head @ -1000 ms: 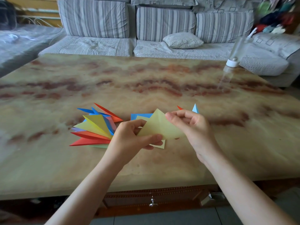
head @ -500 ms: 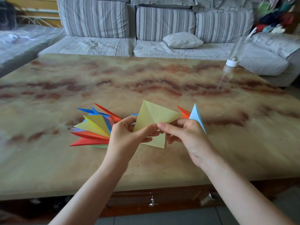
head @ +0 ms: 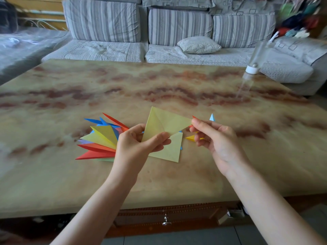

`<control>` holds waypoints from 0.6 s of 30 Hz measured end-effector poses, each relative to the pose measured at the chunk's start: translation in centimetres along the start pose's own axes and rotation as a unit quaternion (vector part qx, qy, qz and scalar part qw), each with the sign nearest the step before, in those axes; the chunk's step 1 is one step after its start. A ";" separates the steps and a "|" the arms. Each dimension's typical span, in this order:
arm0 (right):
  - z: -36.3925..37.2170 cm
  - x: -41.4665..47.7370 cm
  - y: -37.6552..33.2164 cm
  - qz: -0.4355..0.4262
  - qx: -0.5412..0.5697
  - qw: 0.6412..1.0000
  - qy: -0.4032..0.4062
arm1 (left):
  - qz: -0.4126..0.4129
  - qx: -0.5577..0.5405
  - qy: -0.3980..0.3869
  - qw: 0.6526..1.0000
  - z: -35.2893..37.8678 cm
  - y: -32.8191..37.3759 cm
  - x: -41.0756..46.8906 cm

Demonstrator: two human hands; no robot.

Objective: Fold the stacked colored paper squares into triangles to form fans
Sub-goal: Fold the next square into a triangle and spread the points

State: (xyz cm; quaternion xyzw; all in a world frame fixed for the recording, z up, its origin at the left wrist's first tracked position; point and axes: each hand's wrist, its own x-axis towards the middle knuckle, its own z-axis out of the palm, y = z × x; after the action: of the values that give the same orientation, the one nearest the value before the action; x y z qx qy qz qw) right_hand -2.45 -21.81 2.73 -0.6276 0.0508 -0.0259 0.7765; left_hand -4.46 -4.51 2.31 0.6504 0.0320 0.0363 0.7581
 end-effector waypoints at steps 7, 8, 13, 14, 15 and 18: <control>-0.2 0.1 0.1 0.018 0.005 1.000 -0.024 | 0.003 -0.010 0.015 1.000 -0.2 0.1 0.1; 0.0 -0.2 0.2 0.028 -0.014 0.998 -0.057 | 0.002 -0.011 0.015 1.000 -0.2 0.0 0.1; 1.9 -1.4 1.2 0.009 -0.089 0.992 -0.085 | 0.000 0.014 -0.004 1.000 0.4 -0.1 -0.3; 2.0 -1.4 1.4 0.004 -0.086 0.994 -0.065 | -0.004 0.018 -0.011 1.000 0.5 -0.1 -0.4; 2.0 -1.3 1.4 0.001 -0.082 0.996 -0.047 | -0.008 0.020 -0.017 1.000 0.5 -0.1 -0.4; 1.9 -1.1 1.5 -0.006 -0.083 0.996 -0.030 | -0.014 0.040 -0.024 0.999 0.5 0.0 -0.2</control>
State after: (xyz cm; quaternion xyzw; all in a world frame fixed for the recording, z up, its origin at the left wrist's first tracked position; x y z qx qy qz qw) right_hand -3.41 -19.54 1.75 -0.6906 0.0260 -0.0071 0.7228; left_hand -4.60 -5.01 2.39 0.6801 0.0240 0.0086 0.7326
